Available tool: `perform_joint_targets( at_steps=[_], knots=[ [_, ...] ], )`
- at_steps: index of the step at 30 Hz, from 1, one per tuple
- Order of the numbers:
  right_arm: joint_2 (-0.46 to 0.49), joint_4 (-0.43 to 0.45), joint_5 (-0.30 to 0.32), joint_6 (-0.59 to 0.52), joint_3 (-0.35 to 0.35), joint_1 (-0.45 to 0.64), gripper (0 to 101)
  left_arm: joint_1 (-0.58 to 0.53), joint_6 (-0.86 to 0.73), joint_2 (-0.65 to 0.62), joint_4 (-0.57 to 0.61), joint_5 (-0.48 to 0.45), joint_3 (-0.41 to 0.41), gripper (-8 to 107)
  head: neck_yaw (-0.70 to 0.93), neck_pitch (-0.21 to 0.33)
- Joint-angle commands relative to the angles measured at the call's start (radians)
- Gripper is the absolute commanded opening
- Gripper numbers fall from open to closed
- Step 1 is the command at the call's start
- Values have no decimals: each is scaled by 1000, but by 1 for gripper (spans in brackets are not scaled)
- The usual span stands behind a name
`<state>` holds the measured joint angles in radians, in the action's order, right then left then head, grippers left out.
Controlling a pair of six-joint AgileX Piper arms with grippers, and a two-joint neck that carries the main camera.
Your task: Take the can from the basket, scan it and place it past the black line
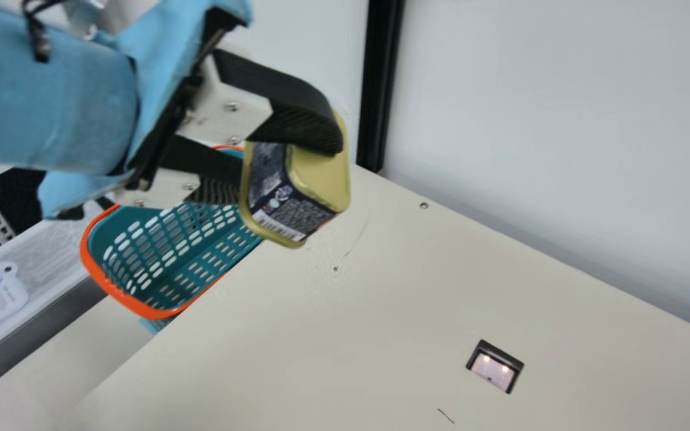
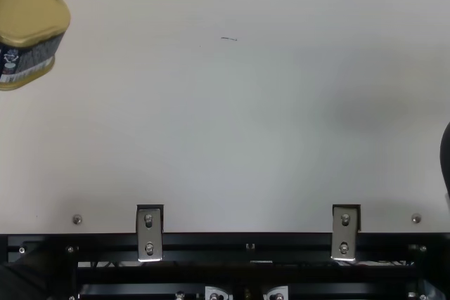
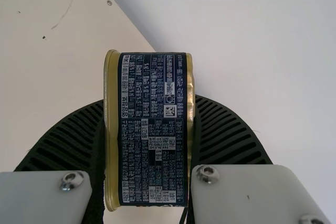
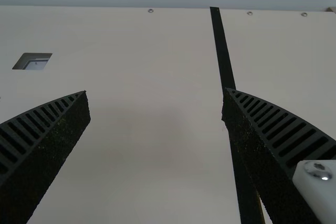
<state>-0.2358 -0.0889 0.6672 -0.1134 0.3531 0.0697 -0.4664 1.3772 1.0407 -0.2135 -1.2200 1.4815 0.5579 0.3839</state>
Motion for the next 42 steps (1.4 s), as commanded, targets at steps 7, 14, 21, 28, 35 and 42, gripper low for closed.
perform_joint_targets(
  at_steps=[7, 14, 21, 28, 35, 42],
  knots=[
    [0, 0, 0, 0, 0, 0, 101, 17, -17, -6, 14, 0, -2, 10, -142, 49],
    [0, 0, 0, 0, 0, 0, 101, 26, -27, -10, 23, 0, -3, 10, -268, 52],
    [0, 0, 0, 0, 0, 0, 101, 28, -32, -11, 26, 0, -4, 10, -352, 52],
    [0, 0, 0, 0, 0, 0, 101, 22, -29, -9, 26, 0, -3, 10, -428, 52],
    [0, 0, 0, 0, 0, 0, 101, 8, -12, 4, 24, 0, 6, 10, -428, 52],
    [0, 0, 0, 0, 0, 0, 101, -11, 42, 25, 50, 0, 31, 10, -428, 52]
  ],
)
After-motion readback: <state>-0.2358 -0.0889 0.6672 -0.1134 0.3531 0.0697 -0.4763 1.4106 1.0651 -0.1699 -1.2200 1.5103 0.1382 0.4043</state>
